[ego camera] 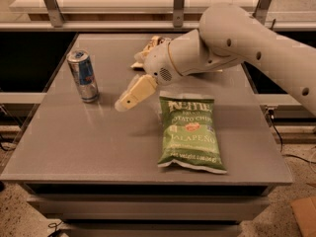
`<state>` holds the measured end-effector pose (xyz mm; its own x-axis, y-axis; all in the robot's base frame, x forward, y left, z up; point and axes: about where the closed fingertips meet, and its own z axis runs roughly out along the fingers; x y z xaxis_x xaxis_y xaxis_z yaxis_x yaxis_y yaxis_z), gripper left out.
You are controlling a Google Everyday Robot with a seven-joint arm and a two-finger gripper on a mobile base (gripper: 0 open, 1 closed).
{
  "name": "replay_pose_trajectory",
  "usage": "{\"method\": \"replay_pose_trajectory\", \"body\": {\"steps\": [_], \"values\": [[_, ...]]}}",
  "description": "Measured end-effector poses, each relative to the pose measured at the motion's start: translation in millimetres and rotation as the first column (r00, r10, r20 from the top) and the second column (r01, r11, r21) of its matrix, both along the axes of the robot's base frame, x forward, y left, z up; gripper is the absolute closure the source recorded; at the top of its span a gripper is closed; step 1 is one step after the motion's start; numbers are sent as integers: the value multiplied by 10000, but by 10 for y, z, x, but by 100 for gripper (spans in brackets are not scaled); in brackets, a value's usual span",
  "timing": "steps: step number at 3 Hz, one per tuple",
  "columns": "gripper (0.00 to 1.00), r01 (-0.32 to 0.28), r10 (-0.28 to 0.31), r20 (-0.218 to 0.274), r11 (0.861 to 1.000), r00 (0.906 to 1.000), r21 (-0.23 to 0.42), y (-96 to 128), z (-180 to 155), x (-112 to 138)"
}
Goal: Pick redbull can
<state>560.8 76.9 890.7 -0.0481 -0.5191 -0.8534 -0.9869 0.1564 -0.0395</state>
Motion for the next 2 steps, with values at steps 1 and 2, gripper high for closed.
{"method": "replay_pose_trajectory", "body": {"steps": [1,2], "values": [[0,-324,316,379,9993,9988,207,248,-15,144],[0,-810,785,603,9959,9951,400,504,-9,235]]}}
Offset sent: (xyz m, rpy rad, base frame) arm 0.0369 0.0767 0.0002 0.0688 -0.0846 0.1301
